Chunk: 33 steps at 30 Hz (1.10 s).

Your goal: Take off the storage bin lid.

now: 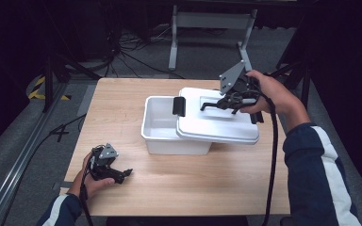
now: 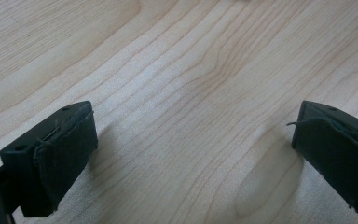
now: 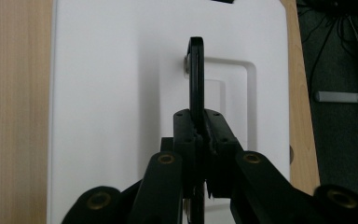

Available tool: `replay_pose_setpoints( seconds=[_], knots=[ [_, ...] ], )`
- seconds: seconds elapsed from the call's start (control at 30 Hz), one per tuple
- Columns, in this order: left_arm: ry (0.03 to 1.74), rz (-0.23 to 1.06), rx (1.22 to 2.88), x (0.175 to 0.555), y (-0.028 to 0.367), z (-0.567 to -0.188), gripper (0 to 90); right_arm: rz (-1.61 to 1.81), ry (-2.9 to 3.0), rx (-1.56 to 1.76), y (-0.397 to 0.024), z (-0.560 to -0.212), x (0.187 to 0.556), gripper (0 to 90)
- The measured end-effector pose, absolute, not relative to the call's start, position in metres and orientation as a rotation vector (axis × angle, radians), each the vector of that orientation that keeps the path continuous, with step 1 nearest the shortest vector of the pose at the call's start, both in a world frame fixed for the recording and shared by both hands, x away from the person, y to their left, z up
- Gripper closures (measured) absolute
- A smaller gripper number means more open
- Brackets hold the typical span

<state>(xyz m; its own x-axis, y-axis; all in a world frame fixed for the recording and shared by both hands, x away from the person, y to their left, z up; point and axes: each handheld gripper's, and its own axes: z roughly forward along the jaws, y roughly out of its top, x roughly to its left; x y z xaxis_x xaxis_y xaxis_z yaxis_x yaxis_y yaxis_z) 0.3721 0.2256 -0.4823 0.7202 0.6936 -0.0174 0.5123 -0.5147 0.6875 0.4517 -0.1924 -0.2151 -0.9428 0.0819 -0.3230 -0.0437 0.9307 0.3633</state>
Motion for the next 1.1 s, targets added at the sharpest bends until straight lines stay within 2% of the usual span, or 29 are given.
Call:
replay_pose_setpoints(
  seconds=[0.63, 1.1],
  knots=[
    [0.907, 0.341, 2.235, 0.372, 0.226, -0.482, 0.6, 0.55, 2.719, 0.191, -0.27, -0.218, 0.444, 84.8],
    [0.907, 0.341, 2.236, 0.372, 0.226, -0.482, 0.6, 0.558, 2.716, 0.27, -0.303, -0.227, 0.441, 84.9]
  ],
)
